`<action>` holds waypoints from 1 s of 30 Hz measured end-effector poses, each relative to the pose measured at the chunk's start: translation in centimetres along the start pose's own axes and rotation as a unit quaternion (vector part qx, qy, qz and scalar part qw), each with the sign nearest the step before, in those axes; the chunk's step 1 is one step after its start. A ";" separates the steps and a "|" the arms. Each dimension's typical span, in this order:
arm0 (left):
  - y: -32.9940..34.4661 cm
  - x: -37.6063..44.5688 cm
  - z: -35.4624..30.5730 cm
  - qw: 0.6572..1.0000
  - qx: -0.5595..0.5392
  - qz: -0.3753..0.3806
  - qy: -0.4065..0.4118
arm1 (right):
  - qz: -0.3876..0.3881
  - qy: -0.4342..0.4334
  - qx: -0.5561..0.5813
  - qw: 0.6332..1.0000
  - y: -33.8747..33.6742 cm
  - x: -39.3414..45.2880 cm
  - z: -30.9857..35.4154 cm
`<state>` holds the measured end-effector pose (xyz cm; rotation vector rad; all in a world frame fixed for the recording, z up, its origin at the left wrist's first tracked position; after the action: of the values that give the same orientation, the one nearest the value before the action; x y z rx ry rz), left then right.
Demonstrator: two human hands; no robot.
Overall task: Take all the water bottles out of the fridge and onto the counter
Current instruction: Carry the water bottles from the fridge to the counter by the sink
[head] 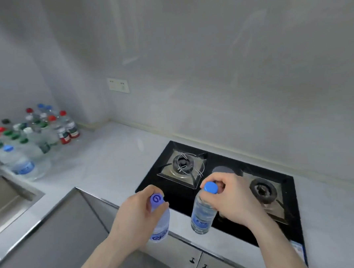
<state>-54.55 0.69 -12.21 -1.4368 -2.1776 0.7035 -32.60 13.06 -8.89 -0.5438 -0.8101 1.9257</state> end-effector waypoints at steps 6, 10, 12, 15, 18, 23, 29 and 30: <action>-4.5 3.8 4.5 0.997 0.020 -0.049 -0.059 | 0.071 -0.054 0.023 0.996 4.7 7.9 4.5; -7.3 6.9 6.5 0.995 0.028 -0.062 -0.074 | 0.091 -0.085 0.013 0.992 6.9 12.8 7.2; -8.5 8.6 7.4 0.993 0.031 -0.076 -0.079 | 0.099 -0.102 0.008 0.990 7.8 15.3 8.7; -10.4 10.8 9.0 0.989 0.035 -0.102 -0.097 | 0.115 -0.121 0.010 0.986 9.5 19.1 10.6; -12.0 12.6 10.2 0.985 0.034 -0.127 -0.111 | 0.132 -0.138 0.018 0.981 11.3 22.4 12.3; -14.5 14.8 12.4 0.975 0.052 -0.159 -0.143 | 0.151 -0.170 0.016 0.974 14.0 27.0 14.8; -17.2 16.3 14.8 0.963 0.068 -0.197 -0.171 | 0.189 -0.194 0.012 0.963 16.3 30.3 17.2; -17.6 16.6 15.0 0.961 0.070 -0.202 -0.174 | 0.191 -0.196 0.010 0.962 16.5 30.7 17.6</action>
<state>-82.16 7.59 -11.53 -0.8001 -2.5176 0.9865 -68.07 29.39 -10.10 -0.3211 -0.9861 2.4435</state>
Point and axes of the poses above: each hand's wrist, its own x-axis towards the middle knuckle, its own y-axis out of the palm, z = x × y, the point moved 1 cm from there along x, towards the middle knuckle, and after that the axes turned 7 degrees about -x, right-handed, at the moved point
